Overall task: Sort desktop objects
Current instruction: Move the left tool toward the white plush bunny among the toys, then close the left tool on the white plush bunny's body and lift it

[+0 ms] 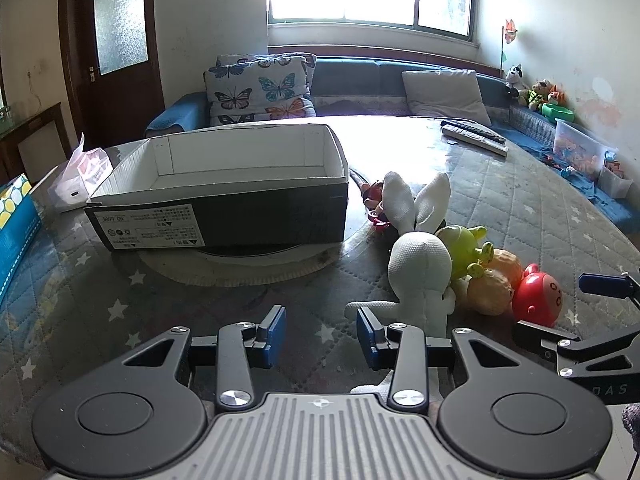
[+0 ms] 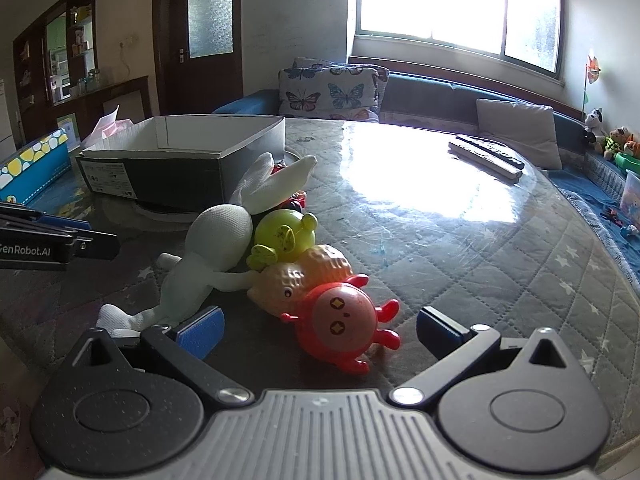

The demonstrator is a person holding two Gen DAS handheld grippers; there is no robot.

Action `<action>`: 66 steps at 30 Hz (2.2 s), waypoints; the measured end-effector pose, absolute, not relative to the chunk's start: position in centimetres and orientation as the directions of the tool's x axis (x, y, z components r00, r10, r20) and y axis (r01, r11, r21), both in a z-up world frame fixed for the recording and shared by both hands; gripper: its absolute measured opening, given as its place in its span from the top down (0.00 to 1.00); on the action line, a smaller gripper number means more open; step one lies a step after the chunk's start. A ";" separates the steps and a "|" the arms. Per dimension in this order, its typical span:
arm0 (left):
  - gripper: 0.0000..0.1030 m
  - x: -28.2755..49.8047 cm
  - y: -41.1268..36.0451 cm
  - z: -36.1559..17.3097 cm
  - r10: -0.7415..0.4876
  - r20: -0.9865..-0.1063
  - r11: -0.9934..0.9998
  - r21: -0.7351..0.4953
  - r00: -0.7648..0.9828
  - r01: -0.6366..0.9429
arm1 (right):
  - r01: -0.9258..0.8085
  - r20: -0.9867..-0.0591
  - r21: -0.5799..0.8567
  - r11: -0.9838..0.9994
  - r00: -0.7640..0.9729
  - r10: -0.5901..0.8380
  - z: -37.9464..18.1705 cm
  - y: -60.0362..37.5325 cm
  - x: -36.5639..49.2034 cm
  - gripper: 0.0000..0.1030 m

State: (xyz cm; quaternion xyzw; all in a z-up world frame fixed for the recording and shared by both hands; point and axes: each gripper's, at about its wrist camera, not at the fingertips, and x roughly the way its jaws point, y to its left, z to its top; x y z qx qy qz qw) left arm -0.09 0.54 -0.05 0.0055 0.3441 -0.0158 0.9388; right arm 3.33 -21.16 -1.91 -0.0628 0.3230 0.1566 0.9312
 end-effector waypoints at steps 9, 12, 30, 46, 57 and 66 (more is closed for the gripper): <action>0.60 0.7 0.0 0.2 -0.072 -0.655 0.997 -0.021 0.752 0.077 | -0.369 -0.616 -0.013 0.929 0.735 0.283 -1.4 -20.3 3.7 0.00; 0.60 1.0 -0.2 0.5 -0.090 -0.650 0.995 -0.024 0.755 0.098 | -0.385 -0.612 -0.010 0.923 0.732 0.299 -1.2 -20.0 3.8 0.00; 0.60 2.9 -1.5 0.9 -0.213 -0.674 0.974 -0.090 0.707 0.208 | -0.520 -0.602 -0.024 0.854 0.690 0.403 -0.9 -18.4 3.2 0.00; 0.60 5.7 -1.7 -1.1 -0.275 -0.741 0.961 -0.187 0.612 0.205 | -0.581 -0.617 -0.036 0.813 0.653 0.439 -1.3 -17.5 3.4 0.06; 0.75 6.6 -1.2 -1.4 -0.341 -0.739 0.939 -0.249 0.580 0.236 | -0.623 -0.632 -0.041 0.781 0.621 0.463 -1.6 -16.2 3.8 0.14; 0.73 7.2 -0.3 -1.7 -0.373 -0.738 0.928 -0.306 0.563 0.213 | -0.651 -0.662 -0.038 0.759 0.585 0.468 -2.5 -14.8 4.2 0.21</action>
